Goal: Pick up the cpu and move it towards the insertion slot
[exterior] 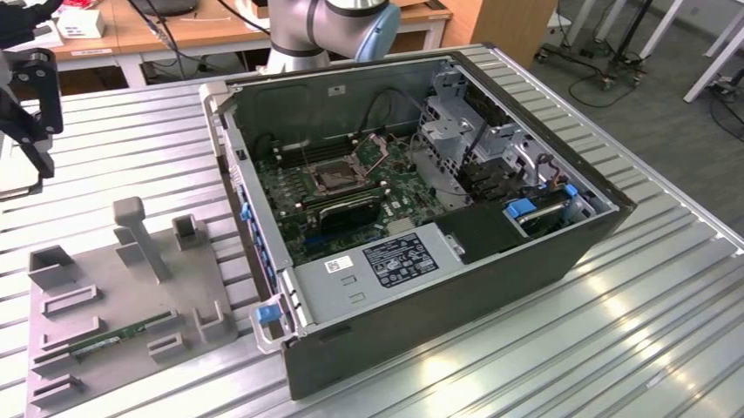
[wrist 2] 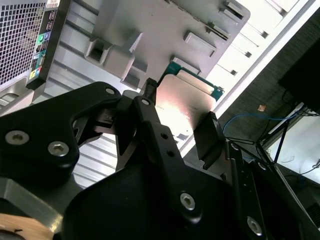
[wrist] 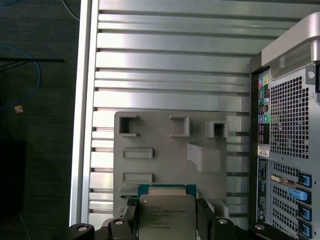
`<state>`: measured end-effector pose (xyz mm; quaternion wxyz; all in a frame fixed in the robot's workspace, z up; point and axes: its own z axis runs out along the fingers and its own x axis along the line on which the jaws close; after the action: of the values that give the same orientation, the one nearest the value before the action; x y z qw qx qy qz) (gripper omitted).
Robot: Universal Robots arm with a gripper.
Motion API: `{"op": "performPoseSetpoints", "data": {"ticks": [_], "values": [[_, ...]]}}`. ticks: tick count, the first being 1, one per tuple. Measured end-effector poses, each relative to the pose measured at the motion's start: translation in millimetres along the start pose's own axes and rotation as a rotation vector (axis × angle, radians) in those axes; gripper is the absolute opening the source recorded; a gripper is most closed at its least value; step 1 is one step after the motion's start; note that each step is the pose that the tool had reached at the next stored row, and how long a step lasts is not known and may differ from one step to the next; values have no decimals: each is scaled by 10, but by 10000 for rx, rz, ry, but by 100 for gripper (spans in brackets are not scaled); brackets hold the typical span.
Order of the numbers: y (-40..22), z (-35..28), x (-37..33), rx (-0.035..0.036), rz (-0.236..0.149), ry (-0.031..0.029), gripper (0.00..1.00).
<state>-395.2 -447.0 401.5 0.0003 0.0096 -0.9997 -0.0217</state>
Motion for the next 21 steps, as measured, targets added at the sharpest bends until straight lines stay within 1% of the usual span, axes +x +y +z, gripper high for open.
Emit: {"op": "performPoseSetpoints", "data": {"ticks": [9, 17, 21], "values": [[0, 0, -10, 0, -1, 1, 55], [-2, 1, -73, 0, 0, 0, 55], [-3, 1, -115, 0, 0, 0, 55]]}}
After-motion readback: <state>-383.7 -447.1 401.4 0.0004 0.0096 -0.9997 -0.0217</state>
